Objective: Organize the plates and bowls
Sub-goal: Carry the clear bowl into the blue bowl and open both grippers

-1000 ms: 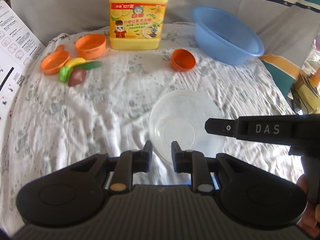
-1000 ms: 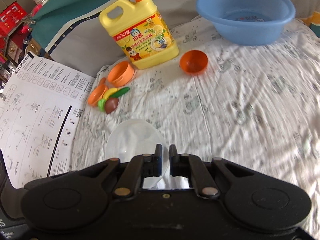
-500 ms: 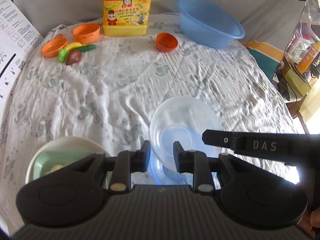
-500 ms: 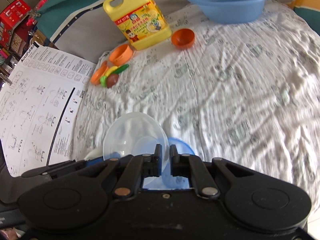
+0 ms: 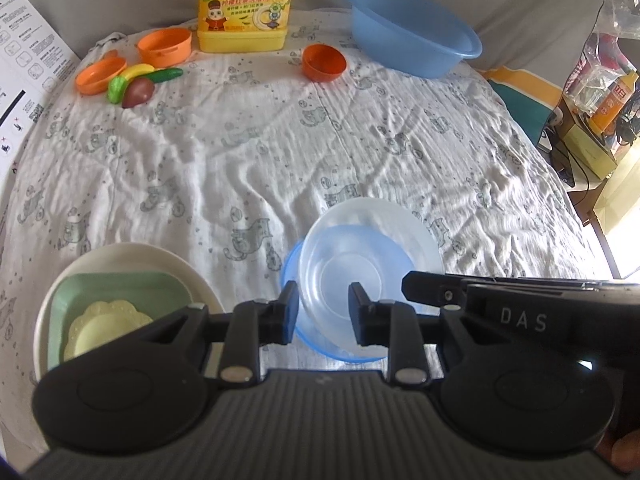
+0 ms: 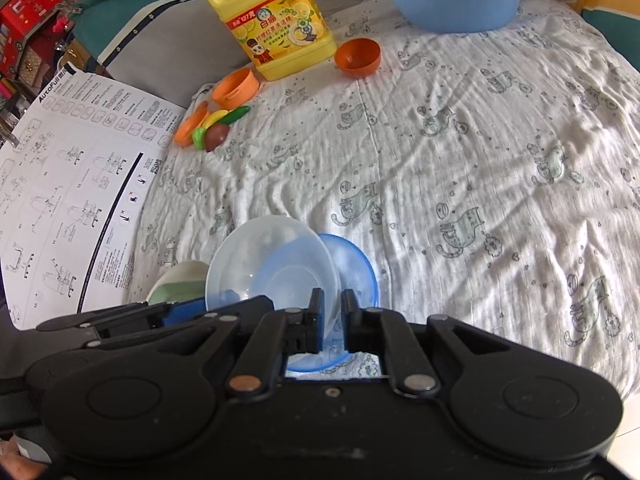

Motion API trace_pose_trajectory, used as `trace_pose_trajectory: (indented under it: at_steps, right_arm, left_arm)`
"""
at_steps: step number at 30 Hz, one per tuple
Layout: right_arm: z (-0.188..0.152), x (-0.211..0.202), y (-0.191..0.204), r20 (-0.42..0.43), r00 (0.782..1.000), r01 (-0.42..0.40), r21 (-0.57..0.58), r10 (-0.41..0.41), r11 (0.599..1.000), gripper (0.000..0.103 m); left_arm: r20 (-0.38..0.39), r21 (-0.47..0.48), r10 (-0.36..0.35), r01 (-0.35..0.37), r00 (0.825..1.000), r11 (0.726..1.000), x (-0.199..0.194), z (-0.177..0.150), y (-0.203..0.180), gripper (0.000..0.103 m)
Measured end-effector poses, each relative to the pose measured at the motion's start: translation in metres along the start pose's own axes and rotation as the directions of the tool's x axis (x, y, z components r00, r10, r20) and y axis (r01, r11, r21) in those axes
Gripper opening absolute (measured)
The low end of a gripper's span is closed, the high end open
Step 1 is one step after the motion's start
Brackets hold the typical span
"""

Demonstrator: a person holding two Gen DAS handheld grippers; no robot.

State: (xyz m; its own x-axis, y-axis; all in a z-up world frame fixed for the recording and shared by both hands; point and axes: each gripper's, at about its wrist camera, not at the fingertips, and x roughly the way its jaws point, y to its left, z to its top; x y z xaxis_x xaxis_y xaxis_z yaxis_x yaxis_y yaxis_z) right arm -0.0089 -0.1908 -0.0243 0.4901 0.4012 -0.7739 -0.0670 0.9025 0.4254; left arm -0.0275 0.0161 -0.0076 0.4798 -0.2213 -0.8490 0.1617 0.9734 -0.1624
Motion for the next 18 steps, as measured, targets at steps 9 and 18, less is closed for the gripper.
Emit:
trace_pose_trajectory:
  at_steps: [9,18]
  right_arm:
    - [-0.0007,0.0049,-0.0027,-0.018,1.0,0.003,0.021,-0.002,1.0,0.012]
    - [0.0007,0.0064,-0.0047,-0.017,1.0,0.011,0.029,-0.011,1.0,0.013]
  left_arm:
    - [-0.015,-0.001,-0.008,0.008,1.0,1.0,0.008,-0.0007,-0.0013,0.028]
    - [0.004,0.004,0.001,-0.001,1.0,1.0,0.0065,-0.0001,-0.0004,0.036]
